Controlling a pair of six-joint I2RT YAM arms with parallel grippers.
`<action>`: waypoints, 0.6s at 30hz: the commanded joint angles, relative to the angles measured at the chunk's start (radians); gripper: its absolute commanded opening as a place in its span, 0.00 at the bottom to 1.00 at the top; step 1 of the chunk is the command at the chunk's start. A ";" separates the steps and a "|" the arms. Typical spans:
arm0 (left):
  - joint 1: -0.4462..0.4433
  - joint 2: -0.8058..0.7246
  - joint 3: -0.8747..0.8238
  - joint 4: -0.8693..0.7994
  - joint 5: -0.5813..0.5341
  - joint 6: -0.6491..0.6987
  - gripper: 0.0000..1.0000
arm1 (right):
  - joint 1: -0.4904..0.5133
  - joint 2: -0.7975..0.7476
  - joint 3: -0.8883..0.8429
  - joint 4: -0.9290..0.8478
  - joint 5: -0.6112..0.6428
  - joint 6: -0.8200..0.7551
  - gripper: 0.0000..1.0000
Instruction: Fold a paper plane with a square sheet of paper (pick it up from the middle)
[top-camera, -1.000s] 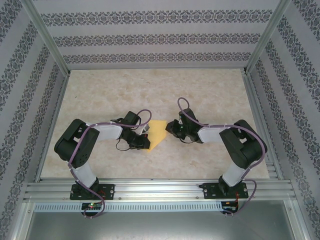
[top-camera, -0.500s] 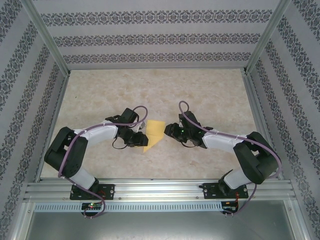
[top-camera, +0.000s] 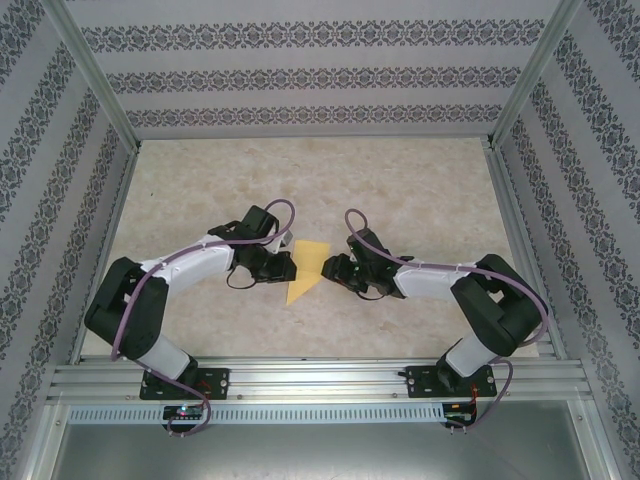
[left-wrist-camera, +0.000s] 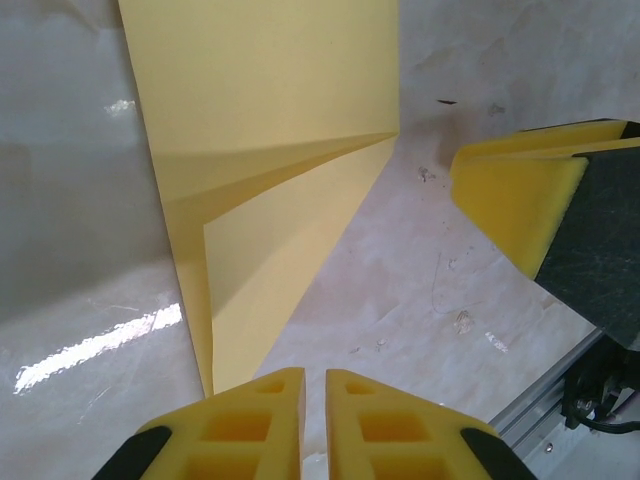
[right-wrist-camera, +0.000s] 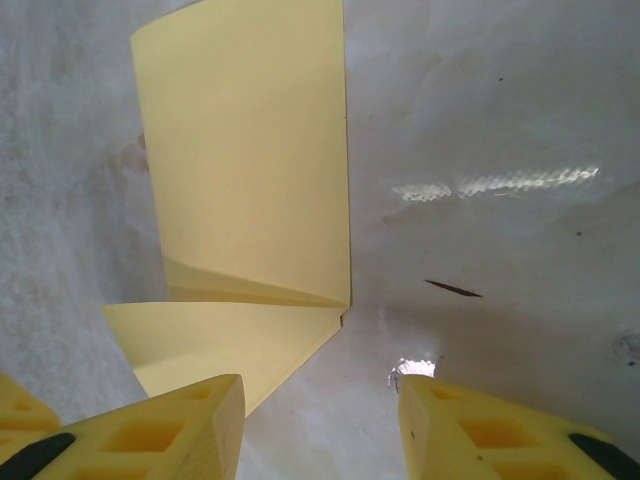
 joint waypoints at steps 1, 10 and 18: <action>0.000 0.029 0.020 0.046 0.023 -0.005 0.14 | 0.014 0.016 0.032 0.029 0.011 0.019 0.46; 0.000 0.147 0.042 0.055 -0.071 0.020 0.08 | 0.017 0.049 0.055 0.045 -0.001 0.030 0.48; 0.000 0.182 0.030 0.052 -0.113 0.038 0.06 | 0.018 0.084 0.084 0.043 -0.003 0.034 0.48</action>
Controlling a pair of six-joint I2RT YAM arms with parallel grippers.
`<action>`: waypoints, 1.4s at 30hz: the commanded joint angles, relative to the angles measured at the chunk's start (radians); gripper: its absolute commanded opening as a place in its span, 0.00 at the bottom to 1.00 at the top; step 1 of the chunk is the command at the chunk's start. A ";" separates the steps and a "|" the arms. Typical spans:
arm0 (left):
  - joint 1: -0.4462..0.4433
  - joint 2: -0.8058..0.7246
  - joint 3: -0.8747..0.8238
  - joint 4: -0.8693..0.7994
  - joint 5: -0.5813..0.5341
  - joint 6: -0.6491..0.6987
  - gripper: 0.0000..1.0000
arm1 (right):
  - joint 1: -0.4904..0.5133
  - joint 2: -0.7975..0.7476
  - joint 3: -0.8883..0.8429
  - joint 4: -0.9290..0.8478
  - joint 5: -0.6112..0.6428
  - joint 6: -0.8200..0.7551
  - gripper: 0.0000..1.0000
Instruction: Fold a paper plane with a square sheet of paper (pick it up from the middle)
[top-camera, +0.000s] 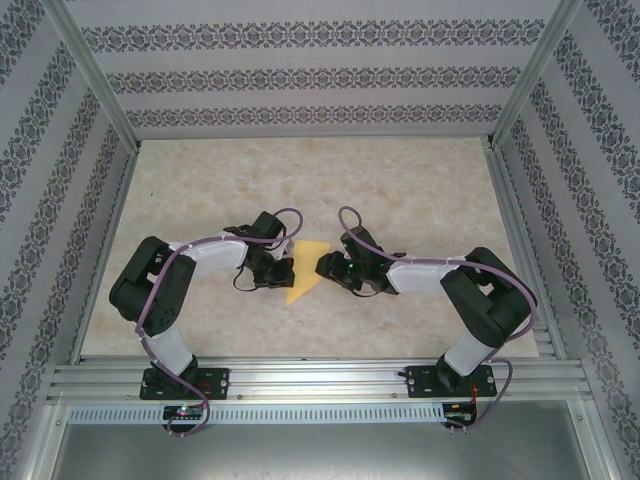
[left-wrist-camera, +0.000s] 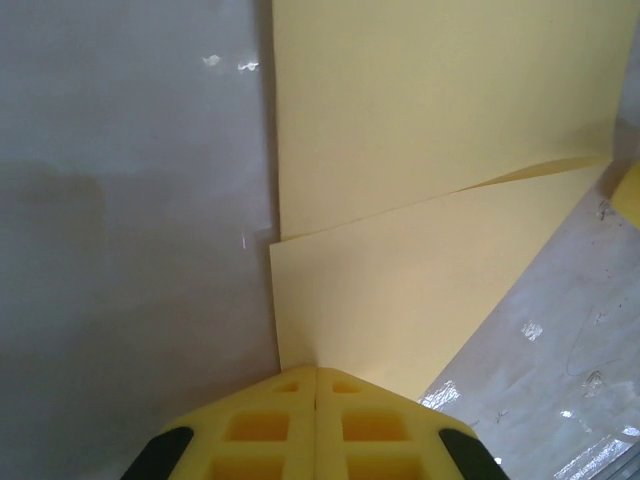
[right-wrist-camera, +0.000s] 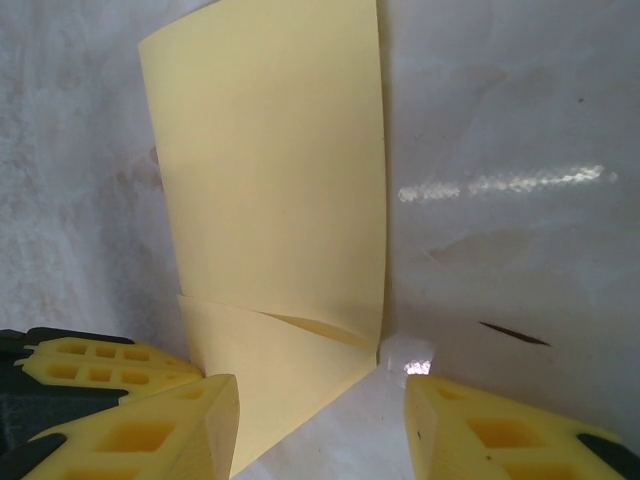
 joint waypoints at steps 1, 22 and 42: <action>0.000 0.014 0.014 0.024 -0.041 0.029 0.06 | 0.012 0.020 0.036 0.020 -0.003 0.011 0.48; 0.000 0.039 -0.017 0.032 -0.034 0.033 0.05 | -0.002 0.002 0.019 0.018 0.046 0.051 0.49; 0.000 0.040 -0.021 0.033 -0.019 0.032 0.05 | 0.004 0.077 0.022 0.168 -0.014 0.113 0.45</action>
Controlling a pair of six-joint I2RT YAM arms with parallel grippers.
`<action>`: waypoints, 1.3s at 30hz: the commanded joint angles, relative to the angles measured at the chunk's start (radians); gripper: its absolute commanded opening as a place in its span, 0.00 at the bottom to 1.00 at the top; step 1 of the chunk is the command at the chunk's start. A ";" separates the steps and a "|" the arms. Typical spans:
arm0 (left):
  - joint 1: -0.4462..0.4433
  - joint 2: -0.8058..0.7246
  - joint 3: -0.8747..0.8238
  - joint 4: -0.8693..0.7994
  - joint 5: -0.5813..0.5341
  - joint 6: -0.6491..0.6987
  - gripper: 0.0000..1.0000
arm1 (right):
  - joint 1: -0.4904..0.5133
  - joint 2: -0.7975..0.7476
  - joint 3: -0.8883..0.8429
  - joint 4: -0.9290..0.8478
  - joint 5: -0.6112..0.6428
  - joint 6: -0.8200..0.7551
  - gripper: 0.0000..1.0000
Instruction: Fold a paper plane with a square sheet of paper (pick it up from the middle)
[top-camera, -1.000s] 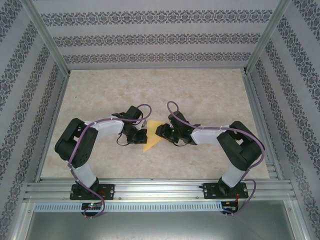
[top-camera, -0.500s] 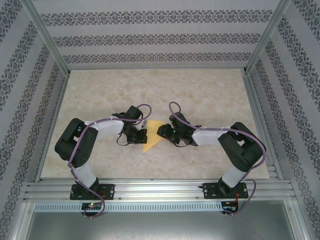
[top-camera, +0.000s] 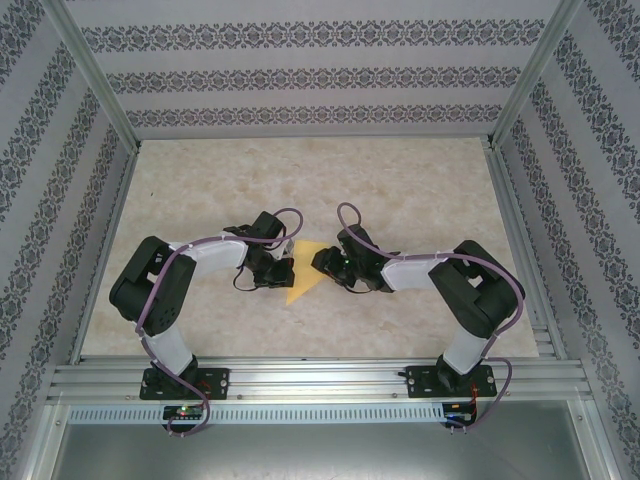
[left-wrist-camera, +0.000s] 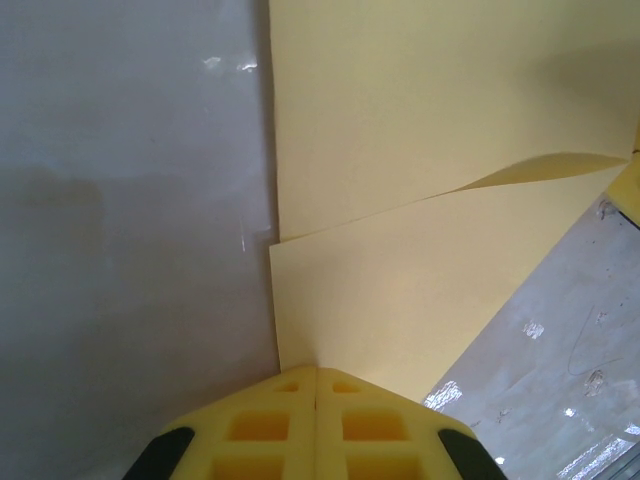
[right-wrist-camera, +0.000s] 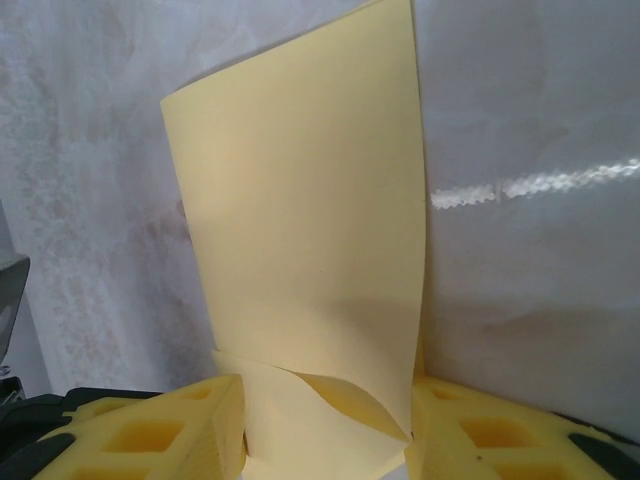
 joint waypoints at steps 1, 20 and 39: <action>-0.001 0.039 -0.020 0.031 -0.021 0.025 0.05 | 0.006 0.003 0.009 0.050 -0.010 0.004 0.45; -0.001 -0.067 -0.010 0.020 -0.025 0.027 0.21 | 0.033 0.038 0.038 0.007 -0.076 -0.153 0.23; -0.315 -0.307 -0.121 0.036 -0.495 0.063 0.44 | 0.032 0.027 0.054 0.012 -0.072 -0.069 0.13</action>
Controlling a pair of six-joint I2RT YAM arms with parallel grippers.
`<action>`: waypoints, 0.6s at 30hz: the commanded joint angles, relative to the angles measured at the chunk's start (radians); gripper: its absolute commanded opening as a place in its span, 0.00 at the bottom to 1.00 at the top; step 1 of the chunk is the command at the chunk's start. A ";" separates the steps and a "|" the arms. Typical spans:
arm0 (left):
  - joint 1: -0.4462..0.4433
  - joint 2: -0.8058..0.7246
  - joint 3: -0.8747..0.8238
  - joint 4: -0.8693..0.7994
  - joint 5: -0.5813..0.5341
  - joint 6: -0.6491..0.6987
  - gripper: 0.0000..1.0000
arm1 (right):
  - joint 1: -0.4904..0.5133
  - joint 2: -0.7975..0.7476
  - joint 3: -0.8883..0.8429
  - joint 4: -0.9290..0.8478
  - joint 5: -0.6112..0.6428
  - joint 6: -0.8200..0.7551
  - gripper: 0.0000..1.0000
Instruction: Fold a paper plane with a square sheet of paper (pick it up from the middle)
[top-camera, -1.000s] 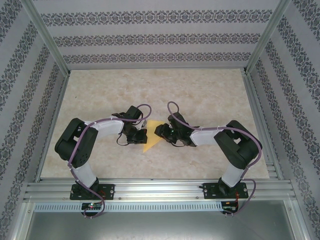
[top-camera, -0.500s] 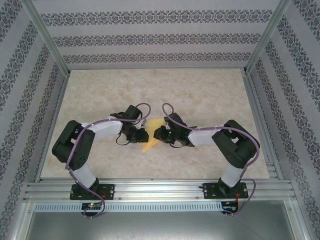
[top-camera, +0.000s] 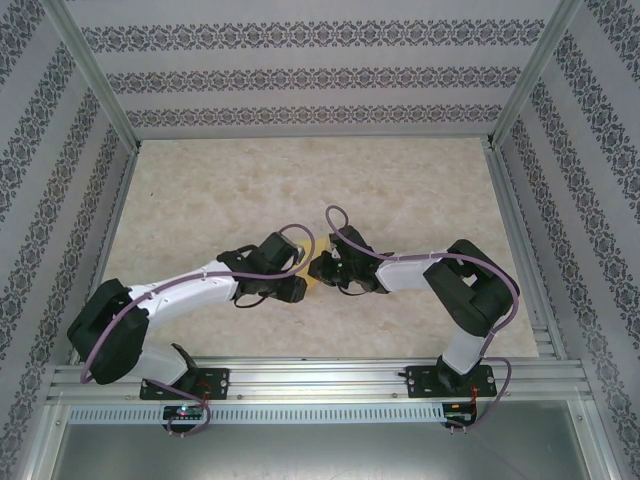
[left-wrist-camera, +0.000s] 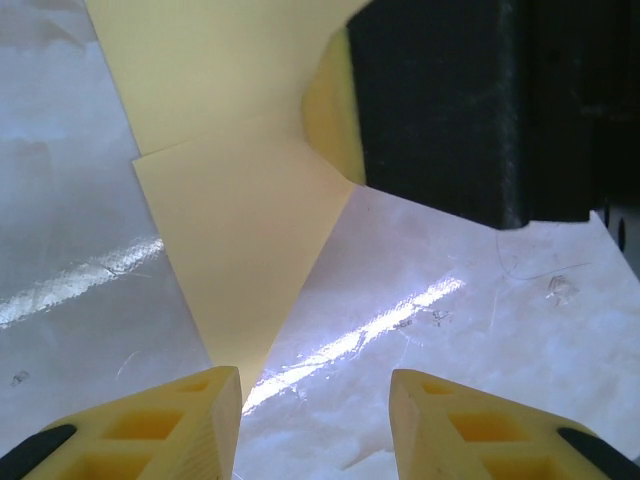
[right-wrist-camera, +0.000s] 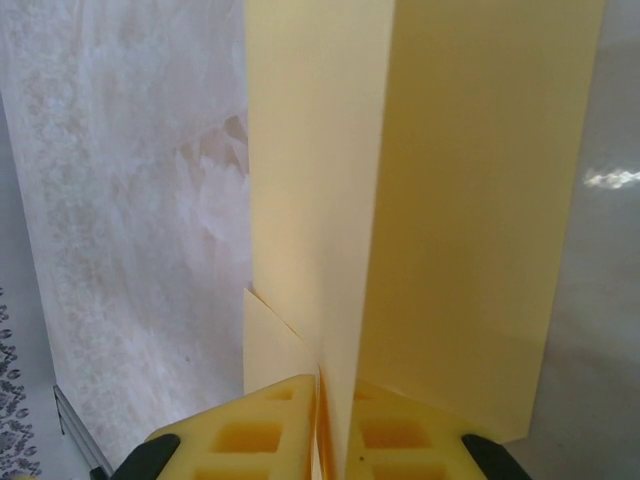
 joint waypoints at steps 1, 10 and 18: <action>-0.054 0.027 -0.010 0.031 -0.164 0.027 0.44 | -0.004 0.003 0.028 0.004 -0.004 0.020 0.13; -0.145 0.132 0.029 0.049 -0.347 0.019 0.45 | -0.004 0.003 0.044 -0.006 -0.010 0.033 0.14; -0.176 0.180 0.046 0.076 -0.429 0.010 0.42 | -0.004 0.003 0.046 -0.013 -0.015 0.036 0.14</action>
